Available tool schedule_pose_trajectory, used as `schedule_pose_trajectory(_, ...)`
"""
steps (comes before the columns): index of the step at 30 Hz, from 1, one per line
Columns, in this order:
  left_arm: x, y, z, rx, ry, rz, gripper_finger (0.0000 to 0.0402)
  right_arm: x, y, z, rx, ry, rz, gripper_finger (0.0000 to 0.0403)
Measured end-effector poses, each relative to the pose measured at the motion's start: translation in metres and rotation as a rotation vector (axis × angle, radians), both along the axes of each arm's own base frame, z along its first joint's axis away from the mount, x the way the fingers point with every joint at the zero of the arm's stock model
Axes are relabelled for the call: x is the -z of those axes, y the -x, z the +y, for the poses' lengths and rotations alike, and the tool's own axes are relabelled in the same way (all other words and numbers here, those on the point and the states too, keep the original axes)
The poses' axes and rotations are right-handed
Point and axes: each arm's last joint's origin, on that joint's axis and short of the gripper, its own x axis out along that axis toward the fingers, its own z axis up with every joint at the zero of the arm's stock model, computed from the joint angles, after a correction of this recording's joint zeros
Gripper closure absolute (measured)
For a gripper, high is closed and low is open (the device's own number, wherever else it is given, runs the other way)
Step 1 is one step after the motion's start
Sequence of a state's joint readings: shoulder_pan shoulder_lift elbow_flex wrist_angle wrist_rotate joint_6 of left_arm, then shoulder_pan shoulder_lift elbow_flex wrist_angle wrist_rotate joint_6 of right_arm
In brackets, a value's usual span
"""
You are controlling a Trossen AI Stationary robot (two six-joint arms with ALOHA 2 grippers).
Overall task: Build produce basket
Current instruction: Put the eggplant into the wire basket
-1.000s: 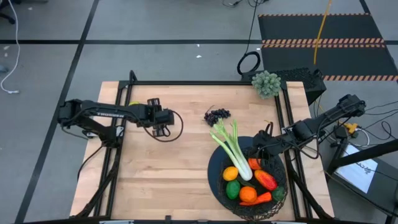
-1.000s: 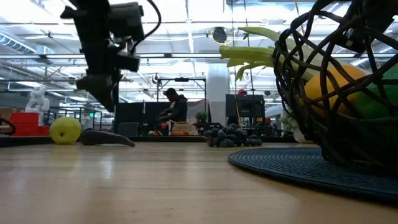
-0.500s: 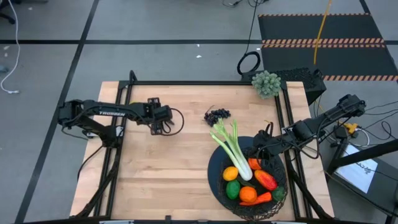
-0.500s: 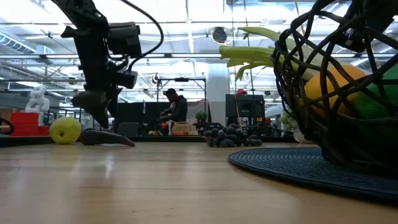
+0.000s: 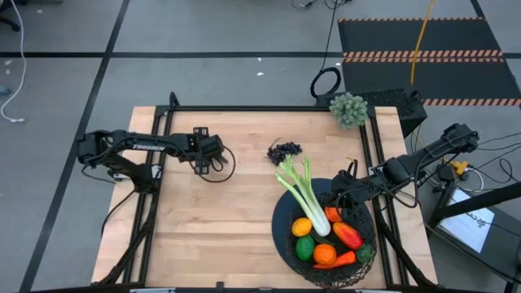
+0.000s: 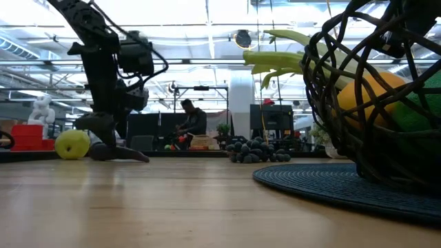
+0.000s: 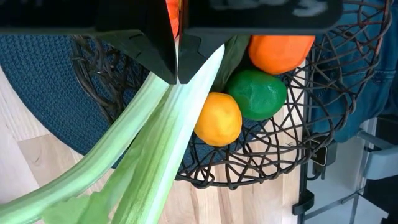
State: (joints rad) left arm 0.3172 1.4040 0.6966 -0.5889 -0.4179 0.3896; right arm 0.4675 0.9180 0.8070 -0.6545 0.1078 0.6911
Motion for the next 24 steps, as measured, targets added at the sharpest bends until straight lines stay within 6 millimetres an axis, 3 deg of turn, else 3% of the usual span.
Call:
schedule_pose_trajectory(12, 0.021, -0.008, 0.006, 0.042, 0.009, 0.072, 0.0205, 0.000, 0.000, 0.000, -0.001, -0.001, 0.000, 0.0392)
schedule_pose_trajectory(17, 0.019, -0.012, 0.004, 0.036, -0.004, 0.026, 0.0236, -0.002, -0.002, 0.001, -0.023, 0.003, -0.031, 0.0392)
schedule_pose_trajectory(24, 0.002, -0.020, -0.010, -0.025, -0.005, -0.094, 0.0267, -0.014, -0.012, 0.006, -0.095, 0.009, -0.214, 0.0392)
